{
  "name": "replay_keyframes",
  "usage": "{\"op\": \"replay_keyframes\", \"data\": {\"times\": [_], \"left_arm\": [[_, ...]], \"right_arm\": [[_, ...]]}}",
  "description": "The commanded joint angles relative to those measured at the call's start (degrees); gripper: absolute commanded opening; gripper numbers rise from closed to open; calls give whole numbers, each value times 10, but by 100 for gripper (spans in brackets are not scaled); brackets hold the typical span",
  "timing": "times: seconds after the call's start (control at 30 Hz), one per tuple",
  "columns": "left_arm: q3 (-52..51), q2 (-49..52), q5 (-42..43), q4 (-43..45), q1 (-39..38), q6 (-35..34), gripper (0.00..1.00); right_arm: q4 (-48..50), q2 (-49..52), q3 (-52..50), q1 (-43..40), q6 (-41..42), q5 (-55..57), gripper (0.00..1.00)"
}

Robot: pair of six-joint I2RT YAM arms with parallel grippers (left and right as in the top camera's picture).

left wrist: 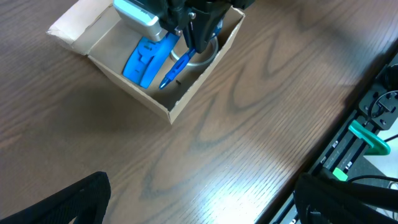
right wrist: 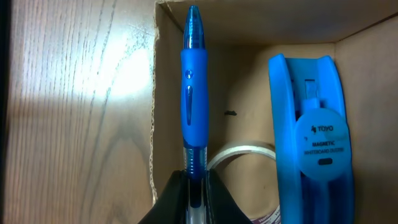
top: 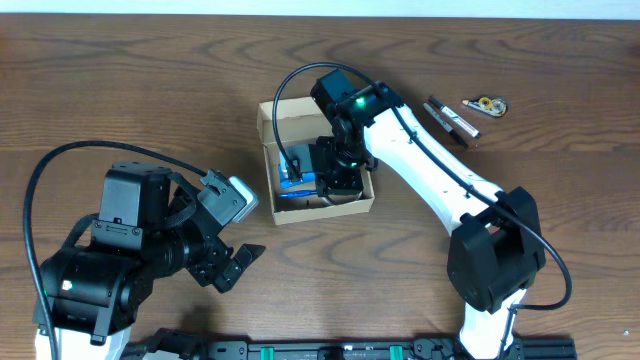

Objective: Pack container
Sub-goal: 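Carry the blue pen over the box and lower it inside, then release the pen and move the right gripper to the Sharpie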

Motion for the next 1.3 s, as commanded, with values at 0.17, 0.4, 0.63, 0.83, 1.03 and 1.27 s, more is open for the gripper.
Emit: {"op": "replay_keyframes", "data": {"times": [0.17,0.4,0.63,0.83,1.03,1.27], "left_arm": [[15,-1,9,-2,4,10,95],[15,-1,9,-2,4,10,95],[15,-1,9,-2,4,10,95],[15,-1,9,-2,4,10,95],[15,-1,9,-2,4,10,95],[15,-1,9,-2,4,10,95]], "right_arm": [[37,4,-39,5,10,13,2],[44,5,-39,5,10,13,7],[43,6,-40,5,10,13,28],[44,6,-40,5,10,13,32],[46,5,-20,4,43,34,32],[36,5,101,-37,218,88,32]]}}
